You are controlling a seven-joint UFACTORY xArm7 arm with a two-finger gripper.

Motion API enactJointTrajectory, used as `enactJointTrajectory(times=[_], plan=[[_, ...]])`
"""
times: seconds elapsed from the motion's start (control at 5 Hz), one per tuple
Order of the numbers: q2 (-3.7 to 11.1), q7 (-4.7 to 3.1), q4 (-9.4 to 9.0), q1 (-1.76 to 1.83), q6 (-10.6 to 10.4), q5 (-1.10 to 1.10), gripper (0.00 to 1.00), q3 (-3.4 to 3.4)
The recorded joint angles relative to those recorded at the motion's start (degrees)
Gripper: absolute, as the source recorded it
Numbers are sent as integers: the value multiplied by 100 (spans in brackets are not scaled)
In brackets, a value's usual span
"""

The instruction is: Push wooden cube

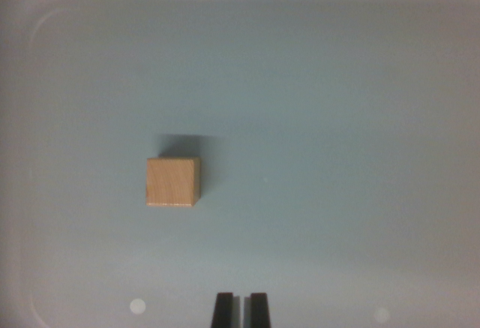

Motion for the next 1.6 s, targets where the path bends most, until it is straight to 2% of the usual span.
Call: enactJointTrajectory(times=[0.2,0.4,0.6,0.8,1.0,1.2,1.4,1.6], plan=[[37,36,-137,21,-167,-9,0,19],[37,36,-137,21,-167,-9,0,19],[78,77,-291,45,-356,-19,0,40],[78,77,-291,45,-356,-19,0,40],[124,122,-462,71,-565,-31,0,63],[124,122,-462,71,-565,-31,0,63],[174,171,-648,99,-792,-43,0,89],[174,171,-648,99,-792,-43,0,89]])
